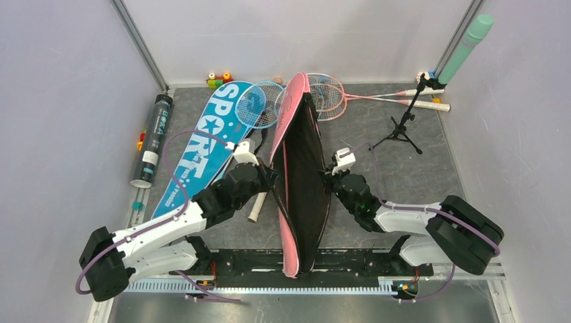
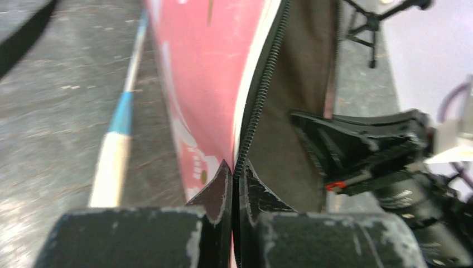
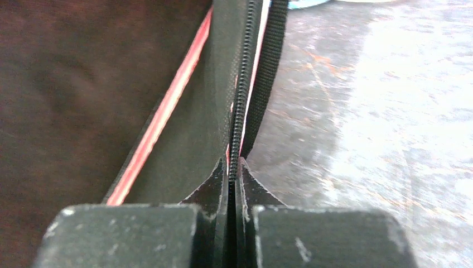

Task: Pack up the badminton gear
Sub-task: Open the racket bag at the center of the board.

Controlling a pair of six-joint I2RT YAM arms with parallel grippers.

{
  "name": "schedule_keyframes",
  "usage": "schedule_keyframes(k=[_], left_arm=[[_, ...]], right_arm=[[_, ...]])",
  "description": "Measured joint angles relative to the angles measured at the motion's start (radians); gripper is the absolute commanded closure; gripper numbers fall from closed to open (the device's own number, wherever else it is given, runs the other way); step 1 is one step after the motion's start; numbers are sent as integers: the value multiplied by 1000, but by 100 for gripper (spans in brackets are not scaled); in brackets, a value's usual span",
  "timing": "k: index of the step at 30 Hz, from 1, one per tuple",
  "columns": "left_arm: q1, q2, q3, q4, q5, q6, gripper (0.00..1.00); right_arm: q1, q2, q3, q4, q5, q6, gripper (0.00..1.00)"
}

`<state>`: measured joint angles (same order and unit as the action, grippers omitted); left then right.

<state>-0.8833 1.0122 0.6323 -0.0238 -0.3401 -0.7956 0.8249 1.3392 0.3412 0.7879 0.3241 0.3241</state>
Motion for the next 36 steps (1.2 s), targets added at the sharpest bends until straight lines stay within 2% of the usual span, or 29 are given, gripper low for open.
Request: schedule_keyframes(k=[4, 10, 11, 13, 15, 19, 21, 27, 28, 29, 30, 31, 32, 34, 35, 36], left_arm=[[-3, -73, -48, -117, -140, -1, 97], [-3, -196, -145, -274, -281, -16, 85], [-3, -214, -163, -275, -286, -17, 79], [-3, -239, -203, -246, -280, -13, 51], [-2, -241, -245, -188, -258, 7, 33], [0, -190, -298, -67, -206, 29, 7], [0, -145, -300, -18, -195, 37, 0], [10, 11, -289, 98, -174, 79, 0], [16, 42, -279, 109, -174, 91, 4], [25, 71, -264, 118, -173, 105, 21], [36, 97, -248, 127, -171, 118, 46], [49, 119, -230, 136, -165, 129, 67], [61, 137, -212, 142, -161, 141, 96], [80, 156, -182, 145, -158, 159, 98], [86, 161, -164, 137, -158, 172, 98], [90, 162, -146, 123, -157, 178, 98]], right_arm=[[5, -53, -45, -47, 103, -45, 100], [10, -125, -89, -87, 153, -135, 100], [11, -135, -96, -82, 134, -150, 100], [11, -150, -112, -59, 70, -176, 100], [11, -149, -129, -24, -29, -200, 100], [8, -116, -156, 71, -193, -216, 100], [9, -93, -157, 110, -268, -218, 100], [13, -75, -157, 148, -364, -224, 100], [13, -75, -157, 149, -370, -225, 100], [13, -75, -157, 149, -374, -227, 100], [13, -78, -157, 146, -375, -229, 97], [13, -84, -157, 140, -373, -233, 92], [13, -93, -157, 131, -369, -238, 84], [13, -123, -158, 105, -355, -246, 74], [15, -144, -158, 90, -341, -254, 60], [17, -166, -158, 82, -325, -261, 36]])
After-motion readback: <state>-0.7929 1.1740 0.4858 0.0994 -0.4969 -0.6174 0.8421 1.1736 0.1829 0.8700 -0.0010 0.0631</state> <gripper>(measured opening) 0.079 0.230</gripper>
